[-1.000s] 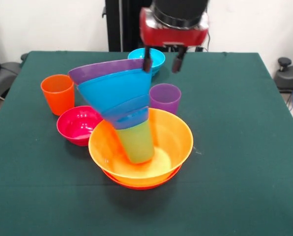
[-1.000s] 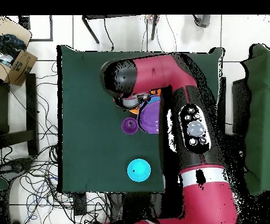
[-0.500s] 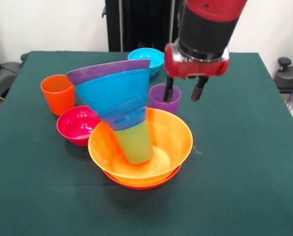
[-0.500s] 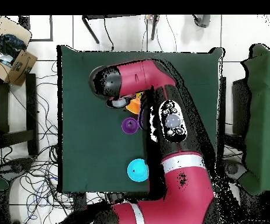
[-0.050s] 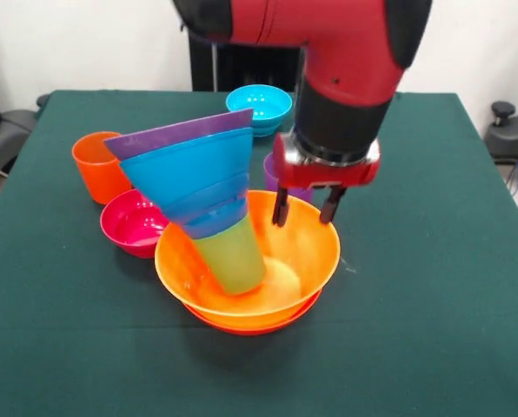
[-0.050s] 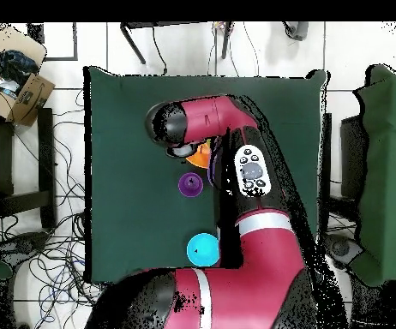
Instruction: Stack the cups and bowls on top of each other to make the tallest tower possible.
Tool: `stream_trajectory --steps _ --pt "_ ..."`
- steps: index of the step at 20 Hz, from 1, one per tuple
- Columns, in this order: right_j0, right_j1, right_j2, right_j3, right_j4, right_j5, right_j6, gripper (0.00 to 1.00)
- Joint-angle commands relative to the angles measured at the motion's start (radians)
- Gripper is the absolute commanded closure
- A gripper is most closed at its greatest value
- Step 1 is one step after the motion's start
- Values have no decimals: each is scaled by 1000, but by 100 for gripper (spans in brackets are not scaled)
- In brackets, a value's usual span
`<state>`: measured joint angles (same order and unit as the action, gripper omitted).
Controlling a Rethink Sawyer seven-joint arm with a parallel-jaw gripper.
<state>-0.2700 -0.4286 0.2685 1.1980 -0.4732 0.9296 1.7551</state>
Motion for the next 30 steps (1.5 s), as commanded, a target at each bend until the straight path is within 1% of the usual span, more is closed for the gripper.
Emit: stream_trajectory --steps 1,3,5,7,8,9,12,14,17,21,26,30 --pt "60 86 -58 -78 -17 -59 215 0" --pt "108 90 -96 -100 -38 -70 258 0" --pt "145 89 -116 -110 -18 -50 295 0" --pt "159 70 -123 -104 17 -12 295 0" --pt "160 61 -124 -103 30 8 283 0" --pt "160 44 -128 -78 40 6 276 0" --pt "138 55 -114 -75 64 0 230 0" --pt "136 51 -112 -66 76 -5 221 0" --pt "137 41 -112 -63 93 12 211 0" --pt "133 33 -120 -73 104 32 178 0" --pt "137 25 -134 -57 112 25 172 0" --pt "135 12 -143 -62 119 45 157 0"
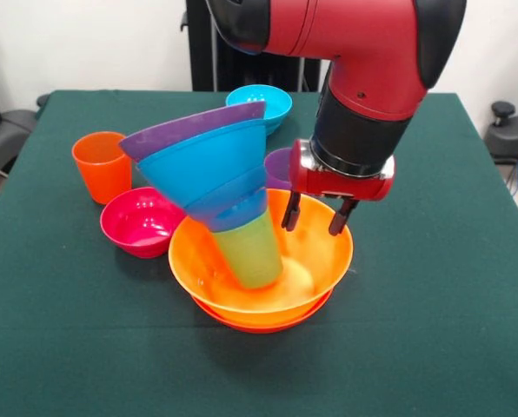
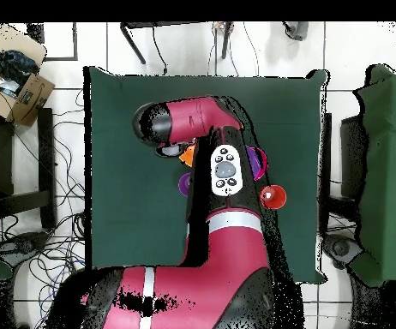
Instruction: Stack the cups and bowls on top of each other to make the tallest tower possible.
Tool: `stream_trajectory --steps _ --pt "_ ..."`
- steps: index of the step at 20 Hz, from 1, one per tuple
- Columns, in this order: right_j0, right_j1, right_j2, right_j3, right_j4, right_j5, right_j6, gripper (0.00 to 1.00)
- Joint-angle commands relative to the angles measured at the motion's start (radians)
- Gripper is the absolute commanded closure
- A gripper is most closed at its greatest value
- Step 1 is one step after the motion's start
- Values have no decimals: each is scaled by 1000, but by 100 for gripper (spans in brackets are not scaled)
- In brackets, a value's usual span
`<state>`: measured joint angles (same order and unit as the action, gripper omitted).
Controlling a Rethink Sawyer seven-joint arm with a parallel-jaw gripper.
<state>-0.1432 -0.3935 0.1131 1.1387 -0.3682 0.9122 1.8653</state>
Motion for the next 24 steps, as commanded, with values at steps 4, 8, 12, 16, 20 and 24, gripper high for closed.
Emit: stream_trajectory --steps 4,8,12,16,20,24 --pt "-3 -53 18 -14 28 115 8 0" --pt "-21 -110 28 1 52 187 -40 0" --pt "-23 -168 32 53 79 217 -44 0" --pt "-29 -221 49 135 116 187 -40 0" --pt "-37 -295 57 253 155 134 -50 0" --pt "-59 -381 70 395 188 39 -75 0"
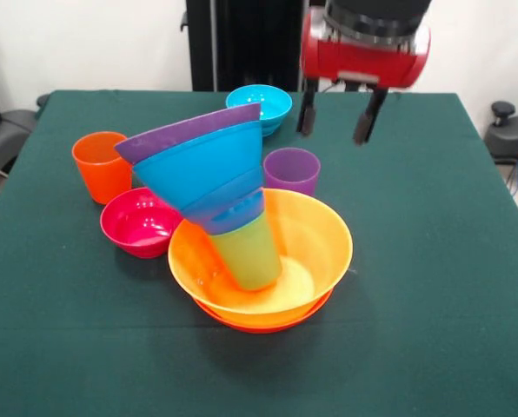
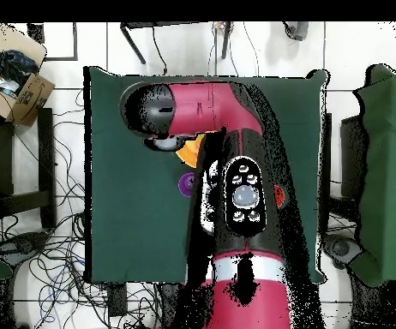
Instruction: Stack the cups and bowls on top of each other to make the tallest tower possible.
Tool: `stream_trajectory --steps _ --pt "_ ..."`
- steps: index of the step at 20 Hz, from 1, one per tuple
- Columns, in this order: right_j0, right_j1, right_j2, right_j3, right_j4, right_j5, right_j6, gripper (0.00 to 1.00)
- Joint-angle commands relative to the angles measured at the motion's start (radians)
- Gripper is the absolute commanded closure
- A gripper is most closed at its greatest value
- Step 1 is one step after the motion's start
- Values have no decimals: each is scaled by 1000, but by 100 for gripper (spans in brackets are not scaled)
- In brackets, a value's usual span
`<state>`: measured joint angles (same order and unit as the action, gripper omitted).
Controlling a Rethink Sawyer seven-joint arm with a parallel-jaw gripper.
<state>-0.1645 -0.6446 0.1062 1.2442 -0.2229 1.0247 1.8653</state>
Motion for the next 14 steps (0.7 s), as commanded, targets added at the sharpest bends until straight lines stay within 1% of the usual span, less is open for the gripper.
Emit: stream_trajectory --steps 1,3,5,10,12,14 --pt "-48 -150 86 330 55 -101 -83 0" --pt "-61 -188 98 393 67 -151 -94 0" --pt "-85 -208 121 452 83 -210 -103 0" --pt "-160 -235 197 572 109 -327 -145 0" --pt "-185 -247 224 613 104 -362 -152 0" --pt "-203 -251 245 633 94 -388 -154 0"
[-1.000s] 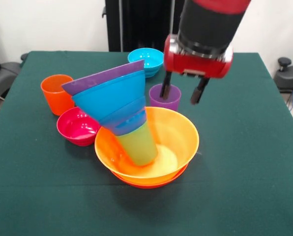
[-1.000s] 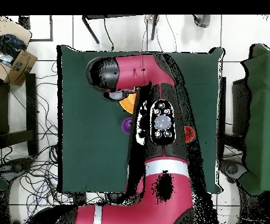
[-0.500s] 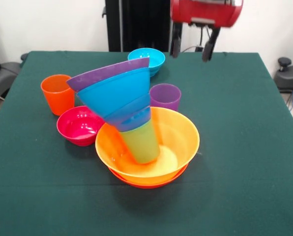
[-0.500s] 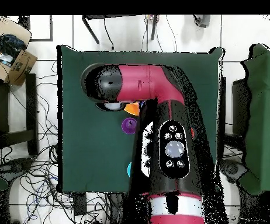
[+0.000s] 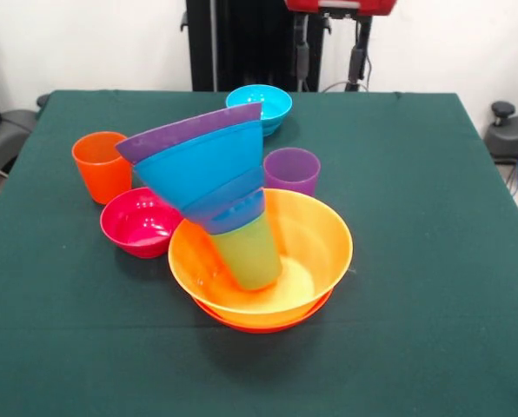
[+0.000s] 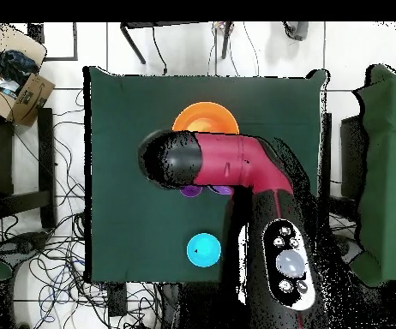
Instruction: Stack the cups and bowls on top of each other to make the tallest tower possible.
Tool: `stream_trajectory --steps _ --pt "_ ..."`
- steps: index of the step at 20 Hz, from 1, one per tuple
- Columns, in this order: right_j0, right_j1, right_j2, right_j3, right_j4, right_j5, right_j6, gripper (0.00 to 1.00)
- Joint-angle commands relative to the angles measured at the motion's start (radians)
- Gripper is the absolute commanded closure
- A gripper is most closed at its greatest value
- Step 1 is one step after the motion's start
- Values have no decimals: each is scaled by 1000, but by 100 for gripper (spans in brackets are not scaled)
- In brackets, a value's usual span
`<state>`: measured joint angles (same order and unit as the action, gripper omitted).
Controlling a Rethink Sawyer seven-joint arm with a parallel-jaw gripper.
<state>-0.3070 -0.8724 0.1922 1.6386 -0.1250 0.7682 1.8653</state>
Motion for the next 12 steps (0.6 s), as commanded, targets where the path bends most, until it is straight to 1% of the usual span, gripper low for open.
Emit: stream_trajectory --steps 1,7,10,12 --pt "-69 -29 169 252 -10 -144 -152 0" --pt "-103 -35 211 306 -53 -224 -117 0" --pt "-122 -41 232 321 -54 -233 -111 0" --pt "-145 -48 253 345 -53 -257 -109 0"
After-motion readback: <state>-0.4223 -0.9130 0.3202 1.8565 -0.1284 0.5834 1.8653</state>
